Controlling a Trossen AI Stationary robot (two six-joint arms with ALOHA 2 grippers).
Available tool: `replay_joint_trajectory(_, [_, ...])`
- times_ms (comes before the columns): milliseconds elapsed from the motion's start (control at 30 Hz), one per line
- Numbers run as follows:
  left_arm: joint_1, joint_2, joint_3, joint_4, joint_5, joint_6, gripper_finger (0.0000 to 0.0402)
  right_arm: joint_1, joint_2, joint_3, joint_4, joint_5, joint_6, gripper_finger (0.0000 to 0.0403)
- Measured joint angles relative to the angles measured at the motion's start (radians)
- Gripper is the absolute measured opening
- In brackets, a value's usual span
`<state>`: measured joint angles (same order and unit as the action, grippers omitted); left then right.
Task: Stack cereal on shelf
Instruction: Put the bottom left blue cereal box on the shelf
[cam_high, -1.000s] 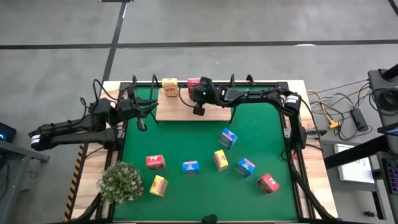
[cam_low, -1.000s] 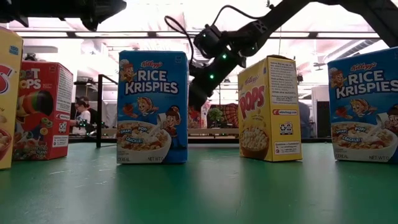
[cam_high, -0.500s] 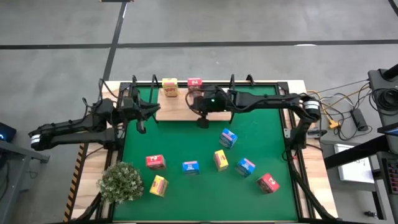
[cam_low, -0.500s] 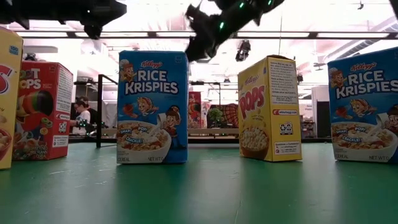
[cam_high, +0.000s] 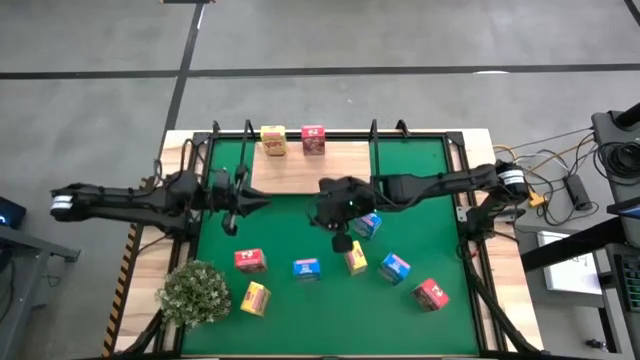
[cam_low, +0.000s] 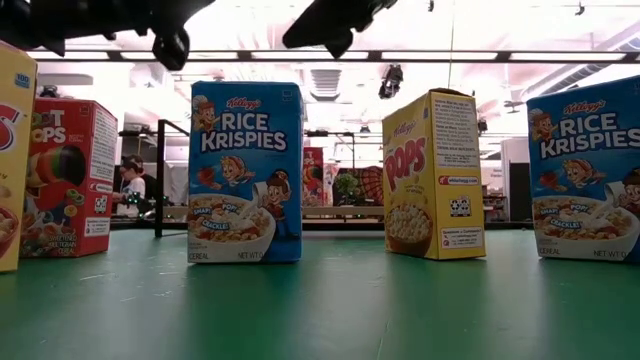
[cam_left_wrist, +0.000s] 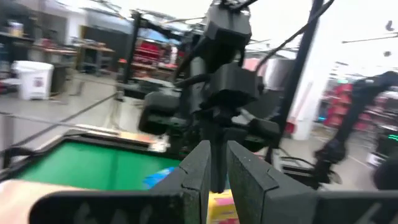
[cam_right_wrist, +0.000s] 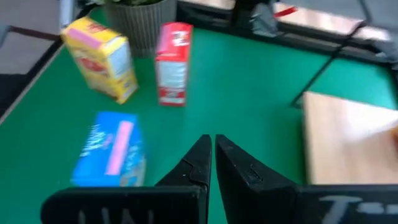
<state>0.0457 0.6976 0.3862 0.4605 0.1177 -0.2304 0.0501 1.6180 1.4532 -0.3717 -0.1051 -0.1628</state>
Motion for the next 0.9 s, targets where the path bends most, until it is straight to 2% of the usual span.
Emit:
replay_joint_trajectory(467, [-0.181,0.198,0.0,0.224,-0.005,-0.026,0.0036,0.147,0.036,0.0,-0.027,0.011,0.119,0.0012])
replay_joint_trajectory(667, [-0.254,0.327,0.001,0.379,-0.005,-0.024,0.0036,0.207,0.079,0.0,-0.008,0.167,0.094,0.0012])
replay_joint_trajectory(900, [-0.306,0.427,0.002,0.486,-0.005,-0.025,0.0036,0.242,0.101,-0.001,0.011,0.186,0.125,0.0012])
